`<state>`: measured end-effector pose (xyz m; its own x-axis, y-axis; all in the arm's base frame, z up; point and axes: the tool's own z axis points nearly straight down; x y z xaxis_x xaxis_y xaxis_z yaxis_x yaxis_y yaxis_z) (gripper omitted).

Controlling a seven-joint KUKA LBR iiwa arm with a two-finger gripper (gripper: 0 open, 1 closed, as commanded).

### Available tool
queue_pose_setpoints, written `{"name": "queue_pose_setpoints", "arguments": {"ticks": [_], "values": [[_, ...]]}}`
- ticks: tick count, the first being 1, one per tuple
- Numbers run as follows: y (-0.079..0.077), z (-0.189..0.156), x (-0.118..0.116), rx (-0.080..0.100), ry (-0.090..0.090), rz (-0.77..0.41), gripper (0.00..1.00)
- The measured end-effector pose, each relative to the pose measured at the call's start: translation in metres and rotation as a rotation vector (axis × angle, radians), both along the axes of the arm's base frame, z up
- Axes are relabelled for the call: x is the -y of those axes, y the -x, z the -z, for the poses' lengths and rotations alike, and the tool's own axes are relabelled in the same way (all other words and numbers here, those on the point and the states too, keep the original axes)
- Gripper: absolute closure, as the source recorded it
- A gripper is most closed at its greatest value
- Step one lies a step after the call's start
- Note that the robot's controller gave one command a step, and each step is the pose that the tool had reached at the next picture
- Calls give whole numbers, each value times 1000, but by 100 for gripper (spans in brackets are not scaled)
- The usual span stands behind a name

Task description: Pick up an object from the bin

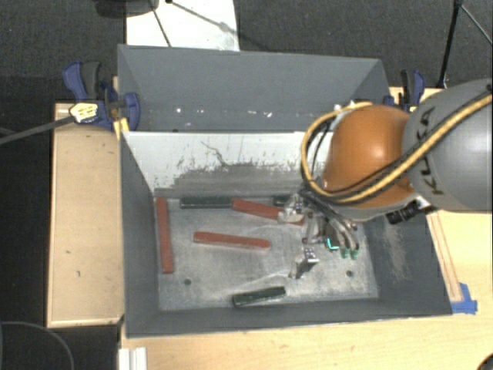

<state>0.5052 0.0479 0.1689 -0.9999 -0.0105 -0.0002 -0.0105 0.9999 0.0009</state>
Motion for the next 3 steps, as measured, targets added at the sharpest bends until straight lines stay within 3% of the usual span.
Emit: {"name": "queue_pose_setpoints", "arguments": {"ticks": [1,2,3], "values": [[-1,-1,0,2,0,1,0],[-25,89,-8,34,-2,65,100],[-25,89,-8,34,-2,66,100]]}}
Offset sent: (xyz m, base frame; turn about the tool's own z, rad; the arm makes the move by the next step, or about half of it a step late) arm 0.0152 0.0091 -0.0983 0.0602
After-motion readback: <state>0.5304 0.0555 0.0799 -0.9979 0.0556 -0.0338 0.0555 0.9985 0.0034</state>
